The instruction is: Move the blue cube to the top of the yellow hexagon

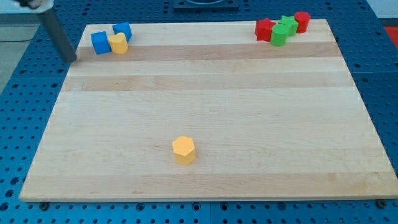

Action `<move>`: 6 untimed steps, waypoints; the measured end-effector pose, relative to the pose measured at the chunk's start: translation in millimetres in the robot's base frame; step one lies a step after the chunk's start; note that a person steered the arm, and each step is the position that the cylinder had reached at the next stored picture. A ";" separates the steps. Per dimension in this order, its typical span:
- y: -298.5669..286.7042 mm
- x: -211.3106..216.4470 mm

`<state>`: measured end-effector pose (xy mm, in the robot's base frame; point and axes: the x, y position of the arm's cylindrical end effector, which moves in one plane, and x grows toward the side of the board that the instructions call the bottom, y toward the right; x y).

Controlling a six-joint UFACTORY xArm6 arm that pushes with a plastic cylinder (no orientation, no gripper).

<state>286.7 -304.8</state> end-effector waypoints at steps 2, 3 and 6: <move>42.6 -59.2; 66.4 -25.5; 56.2 46.6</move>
<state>333.3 -248.6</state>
